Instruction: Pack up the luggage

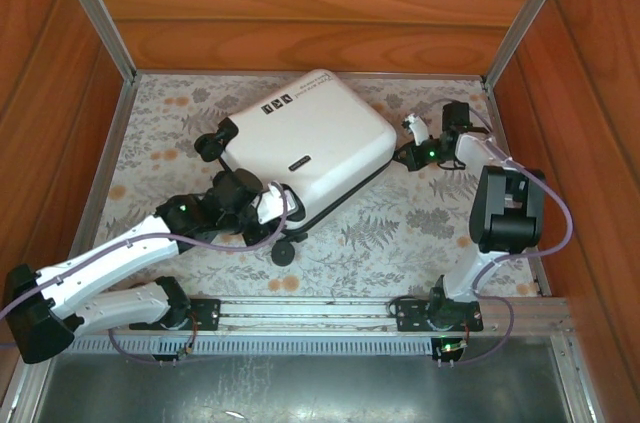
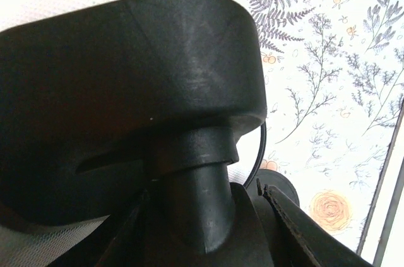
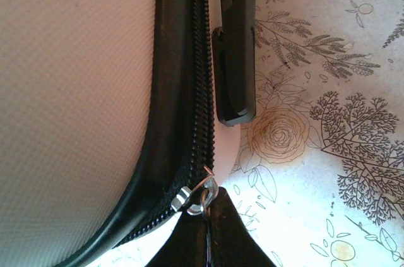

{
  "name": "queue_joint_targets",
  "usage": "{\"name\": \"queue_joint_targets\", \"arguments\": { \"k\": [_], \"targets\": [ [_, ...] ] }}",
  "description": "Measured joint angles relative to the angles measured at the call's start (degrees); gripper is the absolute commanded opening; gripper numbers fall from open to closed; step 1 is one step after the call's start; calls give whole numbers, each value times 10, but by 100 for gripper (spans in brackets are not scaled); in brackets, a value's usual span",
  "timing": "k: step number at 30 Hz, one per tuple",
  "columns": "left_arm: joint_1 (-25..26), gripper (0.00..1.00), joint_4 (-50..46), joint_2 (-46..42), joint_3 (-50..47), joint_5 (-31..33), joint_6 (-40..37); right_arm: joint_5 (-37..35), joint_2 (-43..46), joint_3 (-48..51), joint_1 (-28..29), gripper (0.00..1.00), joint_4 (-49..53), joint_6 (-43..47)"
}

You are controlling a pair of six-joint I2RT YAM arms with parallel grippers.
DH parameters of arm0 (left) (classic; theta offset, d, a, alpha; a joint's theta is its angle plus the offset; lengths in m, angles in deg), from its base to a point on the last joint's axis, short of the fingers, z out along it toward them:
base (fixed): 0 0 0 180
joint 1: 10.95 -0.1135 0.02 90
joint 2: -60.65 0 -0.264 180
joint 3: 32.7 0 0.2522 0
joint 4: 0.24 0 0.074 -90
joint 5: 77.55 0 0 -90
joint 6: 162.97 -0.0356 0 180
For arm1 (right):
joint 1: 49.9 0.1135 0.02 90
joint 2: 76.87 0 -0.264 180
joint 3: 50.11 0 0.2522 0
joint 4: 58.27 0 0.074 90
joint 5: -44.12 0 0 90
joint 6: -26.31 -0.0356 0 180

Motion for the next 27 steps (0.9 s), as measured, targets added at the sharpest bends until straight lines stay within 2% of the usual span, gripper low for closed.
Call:
{"name": "queue_joint_targets", "arguments": {
  "k": [12,27],
  "targets": [
    [11,0,29,-19,-23,54,-115,5,-71,-111,1,0,107,69],
    [73,0,66,-13,-38,180,-225,-40,-113,-164,28,0,68,120]
  ]
}}
